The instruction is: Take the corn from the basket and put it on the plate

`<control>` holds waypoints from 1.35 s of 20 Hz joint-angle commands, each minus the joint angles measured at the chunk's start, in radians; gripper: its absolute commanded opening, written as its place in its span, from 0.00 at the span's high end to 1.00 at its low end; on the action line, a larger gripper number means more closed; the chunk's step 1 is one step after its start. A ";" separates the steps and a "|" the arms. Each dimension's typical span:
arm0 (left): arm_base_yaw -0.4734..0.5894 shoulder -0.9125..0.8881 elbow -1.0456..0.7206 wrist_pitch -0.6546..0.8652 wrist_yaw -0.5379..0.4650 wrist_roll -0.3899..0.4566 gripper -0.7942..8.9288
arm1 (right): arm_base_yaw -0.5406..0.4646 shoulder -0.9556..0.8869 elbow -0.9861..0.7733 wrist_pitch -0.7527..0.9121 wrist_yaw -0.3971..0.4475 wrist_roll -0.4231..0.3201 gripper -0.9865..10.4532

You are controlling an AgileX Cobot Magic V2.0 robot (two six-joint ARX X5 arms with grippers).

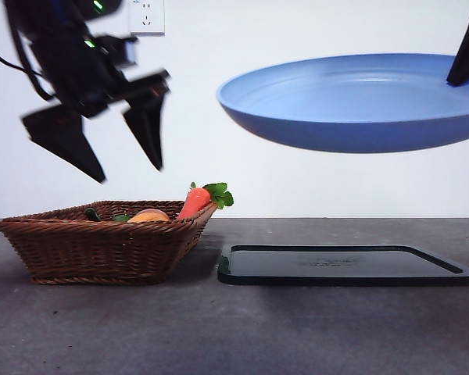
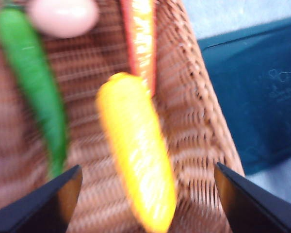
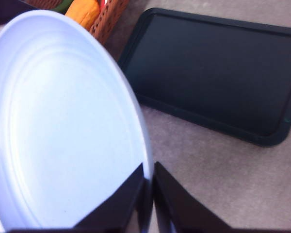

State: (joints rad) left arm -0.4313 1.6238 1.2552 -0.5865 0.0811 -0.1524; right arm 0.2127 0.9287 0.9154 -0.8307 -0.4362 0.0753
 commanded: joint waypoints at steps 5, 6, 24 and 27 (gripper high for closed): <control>-0.034 0.164 0.070 0.023 -0.043 -0.014 0.46 | -0.015 -0.002 0.018 0.003 -0.003 0.002 0.91; -0.035 0.179 0.070 0.027 -0.043 -0.016 0.46 | -0.015 -0.002 0.018 0.005 -0.003 0.002 0.91; -0.034 0.260 0.101 -0.012 -0.059 -0.025 0.72 | -0.015 -0.002 0.018 0.026 0.030 0.003 0.91; -0.034 0.224 0.152 -0.061 -0.059 -0.024 0.72 | -0.015 0.008 0.018 0.029 0.039 0.005 0.91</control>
State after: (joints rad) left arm -0.4595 1.8565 1.3785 -0.6575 0.0223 -0.1726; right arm 0.1955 0.9279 0.9154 -0.8185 -0.3923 0.0753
